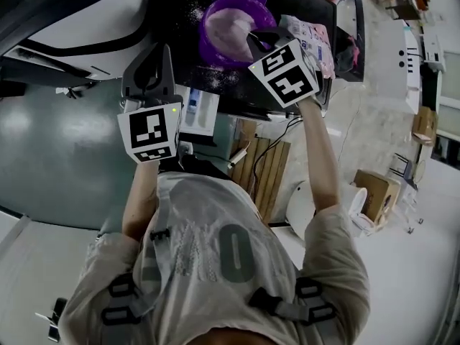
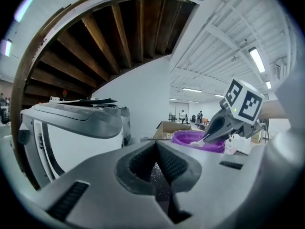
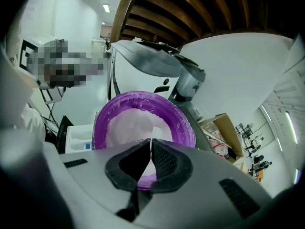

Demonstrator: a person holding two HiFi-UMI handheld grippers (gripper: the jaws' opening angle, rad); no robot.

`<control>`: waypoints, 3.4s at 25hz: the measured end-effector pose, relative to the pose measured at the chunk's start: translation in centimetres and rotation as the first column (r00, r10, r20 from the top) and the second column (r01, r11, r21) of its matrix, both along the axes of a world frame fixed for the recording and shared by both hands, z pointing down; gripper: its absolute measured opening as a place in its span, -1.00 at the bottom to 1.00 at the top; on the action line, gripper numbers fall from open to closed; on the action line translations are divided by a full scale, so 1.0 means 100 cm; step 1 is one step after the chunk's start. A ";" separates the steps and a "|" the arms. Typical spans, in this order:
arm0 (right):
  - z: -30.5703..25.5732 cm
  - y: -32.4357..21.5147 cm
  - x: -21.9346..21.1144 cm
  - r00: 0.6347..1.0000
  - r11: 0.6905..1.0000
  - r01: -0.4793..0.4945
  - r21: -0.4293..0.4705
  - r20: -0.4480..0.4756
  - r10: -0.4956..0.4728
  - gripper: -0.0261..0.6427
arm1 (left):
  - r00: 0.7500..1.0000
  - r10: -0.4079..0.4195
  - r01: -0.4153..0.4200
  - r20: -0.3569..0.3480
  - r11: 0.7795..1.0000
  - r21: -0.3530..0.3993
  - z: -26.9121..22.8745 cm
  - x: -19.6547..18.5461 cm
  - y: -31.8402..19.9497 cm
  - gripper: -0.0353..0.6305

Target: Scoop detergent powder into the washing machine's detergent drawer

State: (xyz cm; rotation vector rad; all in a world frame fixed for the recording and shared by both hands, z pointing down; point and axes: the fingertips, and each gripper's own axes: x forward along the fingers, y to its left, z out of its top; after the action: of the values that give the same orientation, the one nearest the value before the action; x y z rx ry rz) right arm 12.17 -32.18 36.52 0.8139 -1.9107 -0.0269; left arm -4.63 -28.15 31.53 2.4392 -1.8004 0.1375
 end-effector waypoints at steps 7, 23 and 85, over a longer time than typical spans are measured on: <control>0.004 0.002 -0.007 1.000 0.997 0.008 -0.077 -0.014 -0.009 -0.89 | 0.999 -0.030 0.030 -0.013 0.999 -0.018 0.007 -0.013 0.001 -0.83; -0.006 0.004 -0.003 0.945 0.951 -0.144 -0.274 0.247 0.214 -0.89 | 1.000 -0.020 0.019 -0.018 1.000 -0.015 0.002 -0.013 -0.006 -0.83; -0.048 0.107 0.021 -0.507 0.816 -0.025 -0.577 0.711 0.487 -0.89 | 0.983 0.159 -0.168 0.088 0.979 0.113 -0.036 0.038 0.038 -0.83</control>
State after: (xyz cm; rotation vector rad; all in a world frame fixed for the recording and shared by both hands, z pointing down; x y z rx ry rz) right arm 14.32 -21.51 31.69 1.3006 -2.9460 2.1687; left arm -0.81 -24.39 27.90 2.7024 -1.6811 0.1441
